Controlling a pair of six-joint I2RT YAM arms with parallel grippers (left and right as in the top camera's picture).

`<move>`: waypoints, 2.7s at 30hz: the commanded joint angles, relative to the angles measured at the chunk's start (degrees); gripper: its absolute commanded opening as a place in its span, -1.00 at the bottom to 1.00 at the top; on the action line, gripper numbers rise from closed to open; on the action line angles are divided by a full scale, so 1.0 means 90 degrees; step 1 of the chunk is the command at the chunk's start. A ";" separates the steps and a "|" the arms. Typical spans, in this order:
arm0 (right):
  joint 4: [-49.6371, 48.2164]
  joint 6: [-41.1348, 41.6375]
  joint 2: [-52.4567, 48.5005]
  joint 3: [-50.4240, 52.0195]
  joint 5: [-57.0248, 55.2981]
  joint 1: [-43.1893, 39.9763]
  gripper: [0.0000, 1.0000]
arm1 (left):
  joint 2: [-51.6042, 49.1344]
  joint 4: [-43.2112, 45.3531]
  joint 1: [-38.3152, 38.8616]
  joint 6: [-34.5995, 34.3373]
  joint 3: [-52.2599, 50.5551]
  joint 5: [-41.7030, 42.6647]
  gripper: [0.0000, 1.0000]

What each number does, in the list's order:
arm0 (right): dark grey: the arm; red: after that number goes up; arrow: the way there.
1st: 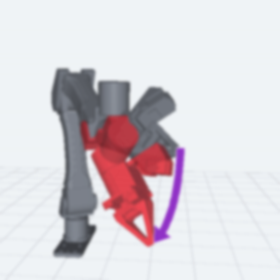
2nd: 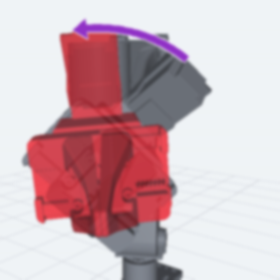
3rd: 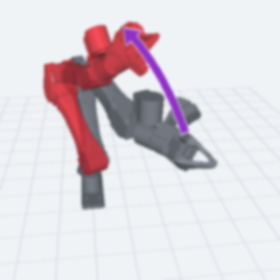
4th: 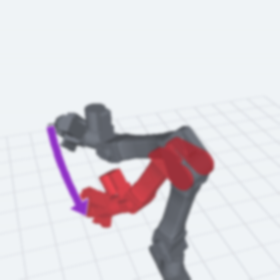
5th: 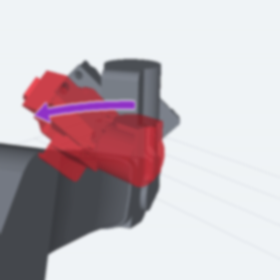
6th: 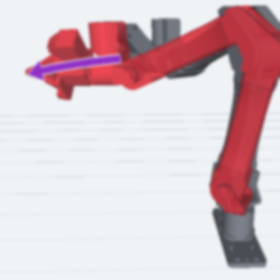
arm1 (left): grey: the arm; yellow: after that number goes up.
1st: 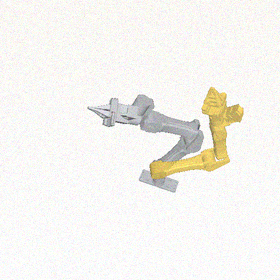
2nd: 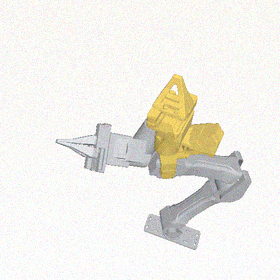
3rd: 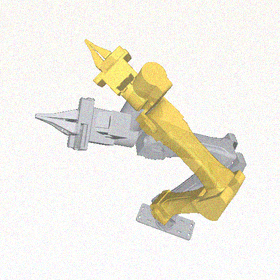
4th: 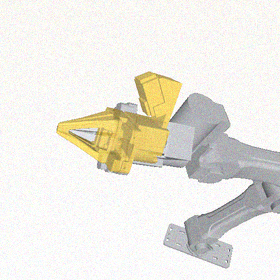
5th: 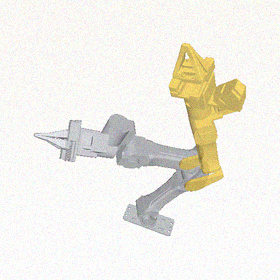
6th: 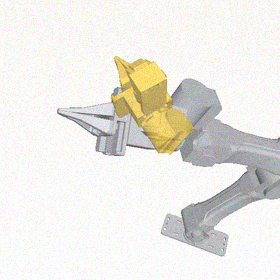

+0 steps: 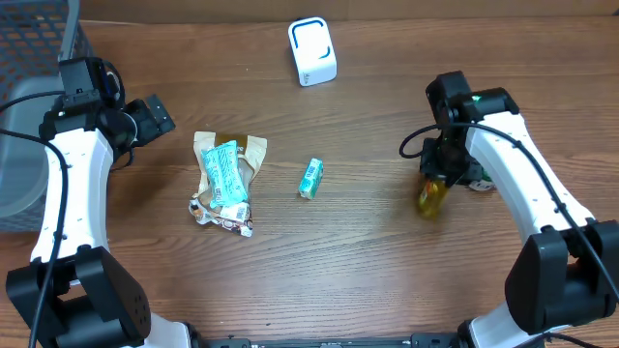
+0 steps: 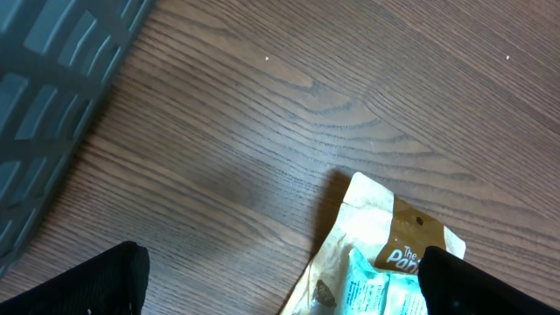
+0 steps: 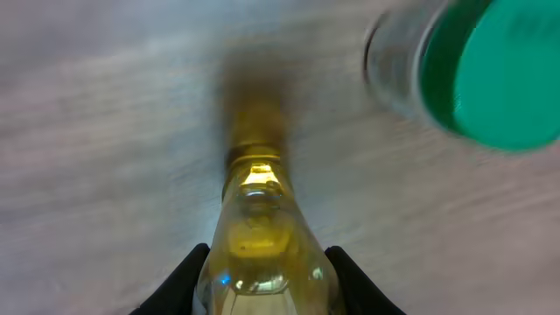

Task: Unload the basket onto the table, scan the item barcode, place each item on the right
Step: 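Carry the yellow bottle right and set it beside the green jar, then release the bottle and move the right gripper to the tissue pack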

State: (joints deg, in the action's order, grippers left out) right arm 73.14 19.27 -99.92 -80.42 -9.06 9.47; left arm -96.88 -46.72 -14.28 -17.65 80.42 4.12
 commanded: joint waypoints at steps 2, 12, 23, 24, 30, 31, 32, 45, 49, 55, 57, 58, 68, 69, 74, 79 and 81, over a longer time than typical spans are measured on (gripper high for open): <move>-0.0396 0.0002 0.0066 -0.0029 -0.0206 -0.0151 -0.70 | -0.0015 0.0005 0.0012 -0.0041 0.0119 0.0039 1.00; -0.0852 0.0000 0.0066 -0.0029 -0.1086 -0.0206 -0.64 | -0.0015 0.0005 0.0012 -0.0041 0.0119 0.0039 0.99; -0.1166 -0.0049 0.0066 -0.0027 -0.1110 -0.0204 -0.60 | -0.0015 0.0005 0.0012 -0.0041 0.0119 0.0039 0.99; -0.1192 -0.0049 0.0066 -0.0027 -0.1110 -0.0204 -0.60 | -0.0015 0.0005 0.0012 -0.0041 0.0119 0.0039 0.99; -0.1343 -0.0049 0.0063 0.0002 -0.1110 -0.0204 -0.55 | -0.0015 0.0005 0.0012 -0.0041 0.0119 0.0039 0.99; -0.1396 -0.0051 0.0063 0.0032 -0.1112 -0.0206 -0.55 | -0.0015 0.0005 0.0012 -0.0041 0.0119 0.0039 1.00; -0.1467 -0.0109 0.0063 0.0083 -0.1110 -0.0206 -0.55 | -0.0015 0.0005 0.0012 -0.0041 0.0119 0.0039 1.00; -0.1775 -0.0219 0.0063 0.0357 -0.1226 -0.0359 -0.52 | -0.0015 0.0005 0.0012 -0.0041 0.0119 0.0039 0.99; -0.1775 -0.0359 0.0063 0.0357 -0.1219 -0.0491 -0.40 | -0.0015 0.0005 0.0012 -0.0041 0.0119 0.0039 0.99; -0.1780 -0.0362 0.0063 0.0357 -0.0984 -0.0610 0.07 | -0.0015 0.0005 0.0012 -0.0041 0.0119 0.0039 1.00; -0.1783 -0.0362 0.0063 0.0357 -0.0984 -0.0610 0.14 | -0.0015 0.0005 0.0012 -0.0041 0.0119 0.0039 1.00; -0.1785 -0.0362 0.0063 0.0357 -0.0984 -0.0610 0.26 | -0.0015 0.0005 0.0012 -0.0041 0.0119 0.0039 1.00; -0.2096 -0.0988 0.0066 -0.0656 -0.1035 -0.0610 0.61 | -0.0015 0.0005 0.0012 -0.0041 0.0119 0.0039 0.99; -0.1982 -0.0988 0.0066 -0.0998 -0.1032 -0.0610 0.64 | -0.0015 0.0005 0.0012 -0.0041 0.0119 0.0039 1.00; -0.1809 -0.0984 0.0066 -0.1749 -0.0418 -0.0583 0.67 | -0.0015 0.0005 0.0012 -0.0041 0.0119 0.0039 0.99; -0.1851 -0.0916 0.0051 -0.1700 0.1962 -0.0522 0.66 | -0.0015 0.0005 0.0012 -0.0041 0.0119 0.0039 0.99; -0.1860 -0.0415 0.0002 -0.1593 0.2402 -0.0415 0.63 | -0.0015 0.0005 0.0012 -0.0041 0.0119 0.0039 1.00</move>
State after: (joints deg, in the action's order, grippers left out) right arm 56.58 11.05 -99.92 -95.59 0.51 4.49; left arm -96.88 -46.72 -14.28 -17.65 80.42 4.12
